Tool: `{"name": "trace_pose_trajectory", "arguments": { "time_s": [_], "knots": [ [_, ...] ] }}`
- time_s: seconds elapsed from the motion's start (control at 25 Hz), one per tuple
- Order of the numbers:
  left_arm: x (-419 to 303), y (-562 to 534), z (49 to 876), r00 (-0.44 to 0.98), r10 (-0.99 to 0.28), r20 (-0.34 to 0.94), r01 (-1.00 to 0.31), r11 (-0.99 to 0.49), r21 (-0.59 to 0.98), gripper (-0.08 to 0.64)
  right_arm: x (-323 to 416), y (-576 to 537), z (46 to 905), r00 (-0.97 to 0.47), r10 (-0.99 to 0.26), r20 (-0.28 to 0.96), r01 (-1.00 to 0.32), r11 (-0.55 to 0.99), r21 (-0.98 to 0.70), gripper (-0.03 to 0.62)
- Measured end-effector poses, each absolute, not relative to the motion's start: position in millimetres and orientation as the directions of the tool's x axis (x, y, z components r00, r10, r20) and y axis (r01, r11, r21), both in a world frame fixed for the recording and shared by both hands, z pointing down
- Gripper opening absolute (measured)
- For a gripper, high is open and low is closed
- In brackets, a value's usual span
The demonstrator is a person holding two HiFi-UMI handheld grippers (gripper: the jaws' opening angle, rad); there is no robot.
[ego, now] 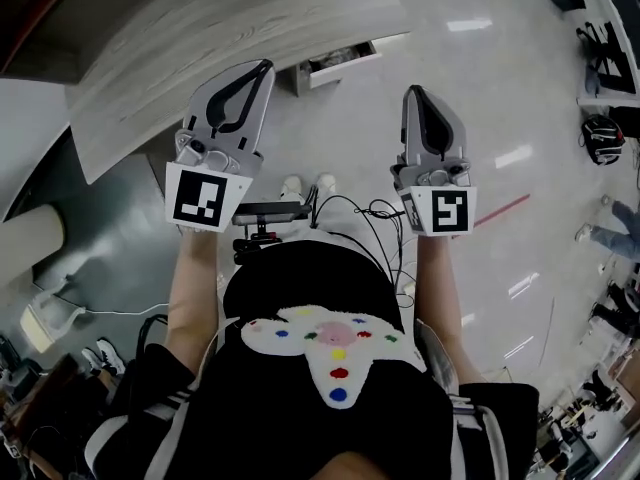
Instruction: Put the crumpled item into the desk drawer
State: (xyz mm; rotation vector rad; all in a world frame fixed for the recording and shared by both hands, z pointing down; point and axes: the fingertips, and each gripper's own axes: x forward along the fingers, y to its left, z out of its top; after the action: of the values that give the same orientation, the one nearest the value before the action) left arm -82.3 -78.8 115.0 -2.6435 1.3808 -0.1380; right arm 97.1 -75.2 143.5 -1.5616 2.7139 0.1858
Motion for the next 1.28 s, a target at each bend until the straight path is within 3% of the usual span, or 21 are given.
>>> {"name": "trace_pose_trajectory", "arguments": {
  "time_s": [0.28,1.28],
  "knots": [
    [-95,-68,101,0.549,-0.835,-0.026,-0.824,-0.537,-0.180,0.006,87,-68,123,-0.526,-0.844,-0.104,-0.850,0.517,0.101,0.009],
    [-99,-61,117,0.553,-0.833,0.003,-0.822,-0.546,-0.165,0.006,66,-59,127,-0.563,-0.824,-0.070,-0.823,0.551,0.136,0.008]
  ]
}}
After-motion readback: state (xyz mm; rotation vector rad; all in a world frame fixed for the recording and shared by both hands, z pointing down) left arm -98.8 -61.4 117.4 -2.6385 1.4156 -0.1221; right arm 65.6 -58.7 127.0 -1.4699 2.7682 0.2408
